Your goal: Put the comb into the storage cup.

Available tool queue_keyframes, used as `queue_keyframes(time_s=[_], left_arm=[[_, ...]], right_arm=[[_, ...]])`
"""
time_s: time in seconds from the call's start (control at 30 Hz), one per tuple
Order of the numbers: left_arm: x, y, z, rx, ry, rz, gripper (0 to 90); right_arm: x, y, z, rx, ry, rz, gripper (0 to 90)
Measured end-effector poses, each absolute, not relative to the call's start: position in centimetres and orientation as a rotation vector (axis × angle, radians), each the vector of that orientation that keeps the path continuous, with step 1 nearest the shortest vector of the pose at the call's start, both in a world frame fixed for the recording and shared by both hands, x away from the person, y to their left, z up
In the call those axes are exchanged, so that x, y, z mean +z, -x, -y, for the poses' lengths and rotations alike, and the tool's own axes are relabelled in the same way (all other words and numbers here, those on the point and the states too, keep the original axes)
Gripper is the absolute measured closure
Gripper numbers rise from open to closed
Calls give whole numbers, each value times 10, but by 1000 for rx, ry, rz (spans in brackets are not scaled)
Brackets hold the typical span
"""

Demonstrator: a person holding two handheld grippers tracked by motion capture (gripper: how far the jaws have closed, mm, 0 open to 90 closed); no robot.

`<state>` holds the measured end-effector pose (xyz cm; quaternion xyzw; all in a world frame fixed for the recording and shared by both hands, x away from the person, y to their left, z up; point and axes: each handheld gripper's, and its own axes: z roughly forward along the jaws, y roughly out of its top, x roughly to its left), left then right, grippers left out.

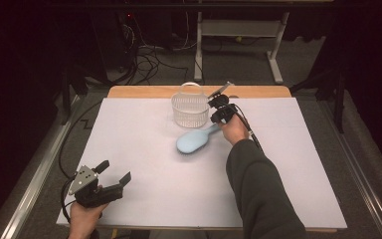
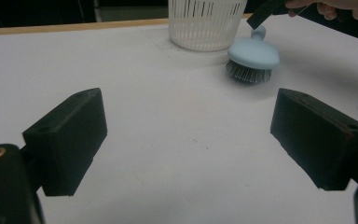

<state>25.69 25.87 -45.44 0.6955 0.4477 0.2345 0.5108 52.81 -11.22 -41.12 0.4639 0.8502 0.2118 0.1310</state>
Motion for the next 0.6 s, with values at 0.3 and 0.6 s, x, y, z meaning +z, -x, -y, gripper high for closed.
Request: queue_keyframes(time_s=[0.3, 0.6], left_arm=[[-455, -257, -259, 563, -1672, -1079, 99], [-454, -257, -259, 564, -1672, -1078, 99]], right_arm=[[-416, -533, 110, 584, -1353, -2476, 900], [-419, -533, 110, 564, -1350, -2493, 900]])
